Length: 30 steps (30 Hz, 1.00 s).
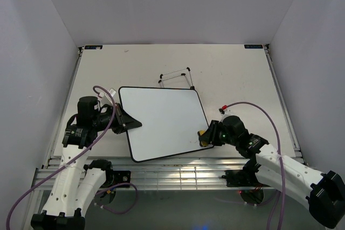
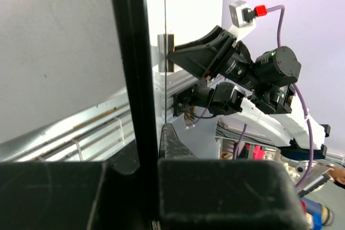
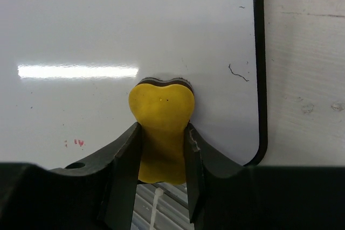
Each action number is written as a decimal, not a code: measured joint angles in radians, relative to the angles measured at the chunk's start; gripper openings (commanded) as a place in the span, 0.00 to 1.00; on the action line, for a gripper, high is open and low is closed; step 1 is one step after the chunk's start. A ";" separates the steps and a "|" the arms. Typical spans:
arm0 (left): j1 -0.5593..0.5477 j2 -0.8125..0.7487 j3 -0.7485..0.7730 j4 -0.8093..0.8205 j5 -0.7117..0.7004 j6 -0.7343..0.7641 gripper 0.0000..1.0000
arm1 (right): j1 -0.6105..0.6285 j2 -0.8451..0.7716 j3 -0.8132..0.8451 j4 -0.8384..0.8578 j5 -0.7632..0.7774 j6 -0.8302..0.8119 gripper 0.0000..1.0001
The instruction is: Erase the whiteboard
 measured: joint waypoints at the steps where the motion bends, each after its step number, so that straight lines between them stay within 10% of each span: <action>1: 0.002 -0.003 -0.005 0.011 0.004 0.002 0.00 | 0.004 0.001 -0.003 0.013 -0.005 -0.013 0.08; 16: 0.008 0.016 -0.079 0.223 0.051 0.039 0.00 | 0.348 0.102 0.114 0.153 0.063 -0.058 0.08; 30: -0.021 0.042 -0.074 0.253 0.050 0.044 0.00 | 0.027 0.002 0.048 -0.206 0.255 0.000 0.08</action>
